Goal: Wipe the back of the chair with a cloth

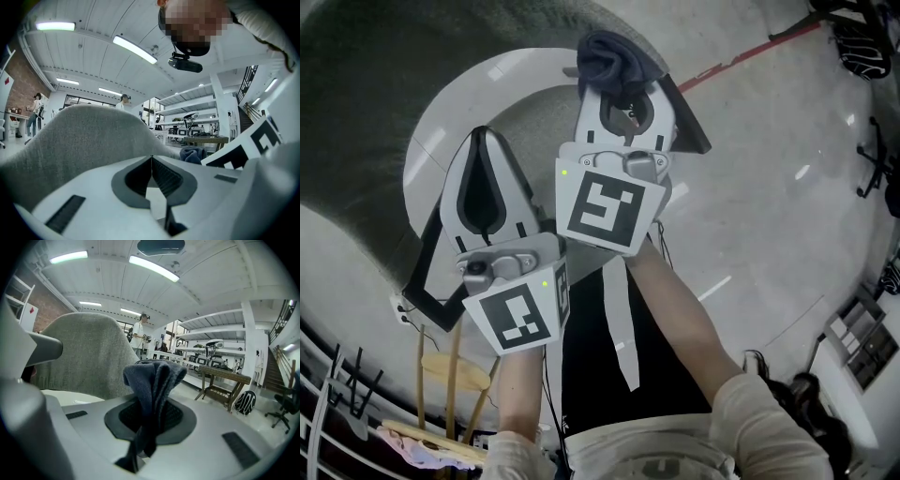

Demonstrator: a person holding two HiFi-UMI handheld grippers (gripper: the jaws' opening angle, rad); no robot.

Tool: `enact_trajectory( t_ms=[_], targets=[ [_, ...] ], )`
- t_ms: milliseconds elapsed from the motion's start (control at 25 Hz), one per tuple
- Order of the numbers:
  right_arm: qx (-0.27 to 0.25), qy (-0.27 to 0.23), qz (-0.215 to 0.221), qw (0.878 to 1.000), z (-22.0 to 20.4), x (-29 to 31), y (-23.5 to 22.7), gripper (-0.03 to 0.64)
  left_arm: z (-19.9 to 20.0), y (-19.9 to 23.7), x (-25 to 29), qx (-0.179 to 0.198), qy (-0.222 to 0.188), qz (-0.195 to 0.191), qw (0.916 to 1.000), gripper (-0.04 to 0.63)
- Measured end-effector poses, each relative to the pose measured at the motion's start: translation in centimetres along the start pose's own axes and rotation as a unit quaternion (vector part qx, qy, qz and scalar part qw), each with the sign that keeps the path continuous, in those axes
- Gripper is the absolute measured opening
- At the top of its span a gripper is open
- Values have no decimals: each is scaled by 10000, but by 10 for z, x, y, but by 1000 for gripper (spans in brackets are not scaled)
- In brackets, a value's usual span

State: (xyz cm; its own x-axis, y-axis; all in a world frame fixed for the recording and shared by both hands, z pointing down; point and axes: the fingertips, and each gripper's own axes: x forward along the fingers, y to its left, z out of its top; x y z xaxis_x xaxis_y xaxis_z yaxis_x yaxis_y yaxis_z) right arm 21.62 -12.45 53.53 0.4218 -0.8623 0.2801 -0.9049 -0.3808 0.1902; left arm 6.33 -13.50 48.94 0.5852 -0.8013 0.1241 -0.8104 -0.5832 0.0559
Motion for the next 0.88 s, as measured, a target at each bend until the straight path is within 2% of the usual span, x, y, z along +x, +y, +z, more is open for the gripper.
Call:
enact_trajectory(
  t_ms=[280, 480, 760, 880],
  targets=[
    [157, 49, 51, 9999, 4, -5, 2, 57, 16, 7, -9, 30, -82, 109, 9999, 15],
    [260, -170, 362, 9989, 33, -17, 15, 57, 43, 13, -17, -35, -329, 225, 9992, 17],
    [415, -720, 885, 9926, 133, -35, 42, 57, 117, 40, -44, 102, -535, 755, 9957, 17],
    [279, -1120, 1451, 9827, 190, -47, 72, 57, 156, 62, -59, 177, -668, 1168, 9907, 17]
  ],
)
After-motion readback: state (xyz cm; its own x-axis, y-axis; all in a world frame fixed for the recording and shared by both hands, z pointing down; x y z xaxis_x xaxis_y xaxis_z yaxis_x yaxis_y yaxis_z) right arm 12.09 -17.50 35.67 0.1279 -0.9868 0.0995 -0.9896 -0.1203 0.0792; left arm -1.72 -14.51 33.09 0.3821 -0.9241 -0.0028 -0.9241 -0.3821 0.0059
